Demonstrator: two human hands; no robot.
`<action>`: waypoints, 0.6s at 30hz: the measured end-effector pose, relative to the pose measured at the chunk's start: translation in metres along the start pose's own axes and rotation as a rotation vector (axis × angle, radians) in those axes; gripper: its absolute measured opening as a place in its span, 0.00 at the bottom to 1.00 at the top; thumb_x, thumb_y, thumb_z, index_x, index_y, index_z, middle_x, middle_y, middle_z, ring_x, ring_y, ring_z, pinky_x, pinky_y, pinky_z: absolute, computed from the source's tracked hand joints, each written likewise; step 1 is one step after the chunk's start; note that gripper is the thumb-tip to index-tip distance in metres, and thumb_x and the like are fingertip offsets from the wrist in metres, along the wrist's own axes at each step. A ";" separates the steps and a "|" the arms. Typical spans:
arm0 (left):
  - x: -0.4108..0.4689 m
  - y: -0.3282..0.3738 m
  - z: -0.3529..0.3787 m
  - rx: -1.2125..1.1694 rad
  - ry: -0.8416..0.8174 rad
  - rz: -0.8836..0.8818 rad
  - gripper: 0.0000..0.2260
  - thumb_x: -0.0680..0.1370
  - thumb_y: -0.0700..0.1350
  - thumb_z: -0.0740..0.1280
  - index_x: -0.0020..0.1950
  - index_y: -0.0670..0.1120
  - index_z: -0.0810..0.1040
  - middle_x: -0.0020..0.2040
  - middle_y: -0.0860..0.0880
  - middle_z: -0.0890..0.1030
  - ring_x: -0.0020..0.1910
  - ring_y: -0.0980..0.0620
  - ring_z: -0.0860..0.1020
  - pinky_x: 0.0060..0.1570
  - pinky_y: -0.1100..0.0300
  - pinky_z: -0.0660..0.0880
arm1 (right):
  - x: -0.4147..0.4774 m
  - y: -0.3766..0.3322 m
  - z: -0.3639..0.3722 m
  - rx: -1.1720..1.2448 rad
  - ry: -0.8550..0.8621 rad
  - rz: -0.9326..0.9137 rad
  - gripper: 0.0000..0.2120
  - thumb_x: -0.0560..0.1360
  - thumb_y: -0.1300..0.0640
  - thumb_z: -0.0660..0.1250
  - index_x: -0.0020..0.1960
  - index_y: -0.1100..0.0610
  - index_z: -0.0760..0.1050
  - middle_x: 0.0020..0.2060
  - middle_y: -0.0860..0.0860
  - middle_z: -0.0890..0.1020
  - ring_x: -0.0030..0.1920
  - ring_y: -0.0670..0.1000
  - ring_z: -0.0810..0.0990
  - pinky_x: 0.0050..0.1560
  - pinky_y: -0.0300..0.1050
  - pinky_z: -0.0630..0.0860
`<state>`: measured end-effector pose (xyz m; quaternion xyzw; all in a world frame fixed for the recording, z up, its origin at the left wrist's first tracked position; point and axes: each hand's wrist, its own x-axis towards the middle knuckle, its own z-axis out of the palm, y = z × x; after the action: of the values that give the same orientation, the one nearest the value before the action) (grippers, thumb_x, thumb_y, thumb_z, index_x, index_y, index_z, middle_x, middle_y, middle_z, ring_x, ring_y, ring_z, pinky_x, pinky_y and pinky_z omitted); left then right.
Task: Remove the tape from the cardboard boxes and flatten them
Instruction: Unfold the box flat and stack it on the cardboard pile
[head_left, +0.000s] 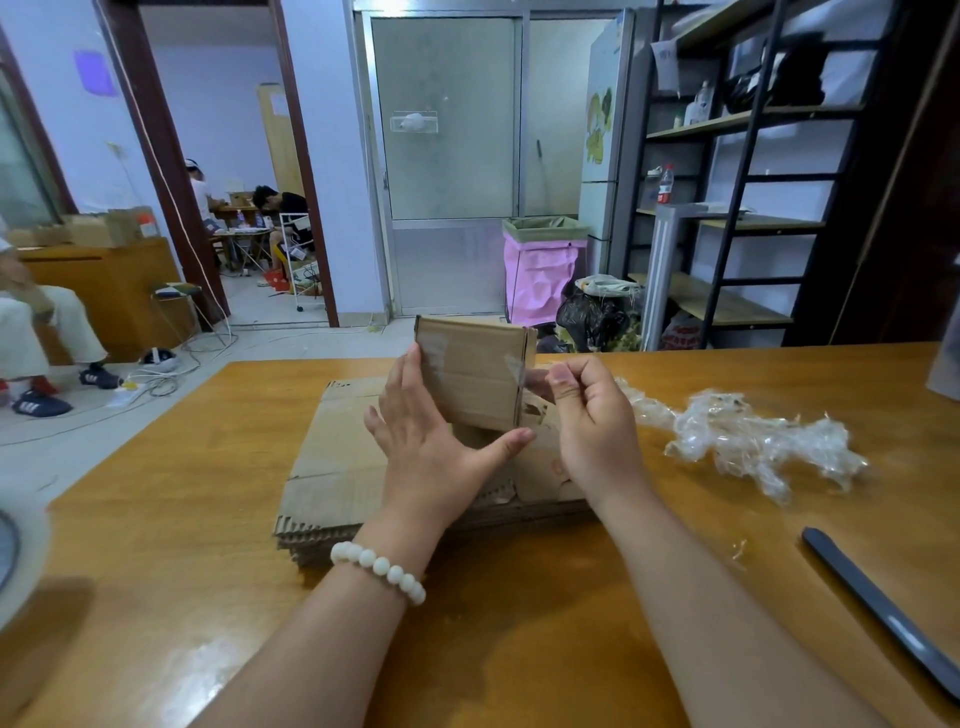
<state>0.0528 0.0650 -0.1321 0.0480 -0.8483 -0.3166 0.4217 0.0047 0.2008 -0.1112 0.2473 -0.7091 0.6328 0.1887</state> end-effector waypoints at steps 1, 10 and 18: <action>0.000 0.001 0.000 0.010 0.005 -0.016 0.53 0.59 0.77 0.60 0.75 0.53 0.42 0.76 0.44 0.56 0.74 0.50 0.54 0.73 0.41 0.41 | 0.000 0.001 0.001 -0.009 -0.009 0.008 0.09 0.81 0.51 0.58 0.48 0.53 0.74 0.45 0.54 0.83 0.48 0.54 0.81 0.52 0.58 0.78; 0.000 0.005 -0.006 -0.048 0.051 -0.083 0.54 0.61 0.71 0.61 0.78 0.43 0.49 0.75 0.44 0.59 0.73 0.48 0.57 0.74 0.40 0.49 | -0.003 -0.008 0.004 0.187 -0.022 0.150 0.10 0.83 0.54 0.52 0.47 0.52 0.69 0.48 0.50 0.83 0.51 0.46 0.83 0.50 0.44 0.78; 0.001 0.004 -0.008 -0.100 0.009 -0.091 0.53 0.61 0.69 0.61 0.78 0.46 0.46 0.75 0.45 0.57 0.72 0.53 0.55 0.74 0.39 0.50 | 0.002 -0.018 0.001 0.581 0.050 0.364 0.13 0.84 0.55 0.50 0.46 0.58 0.70 0.37 0.51 0.85 0.41 0.48 0.85 0.47 0.41 0.80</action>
<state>0.0591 0.0639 -0.1255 0.0666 -0.8265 -0.3773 0.4124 0.0141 0.1978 -0.0960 0.1448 -0.5270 0.8374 0.0117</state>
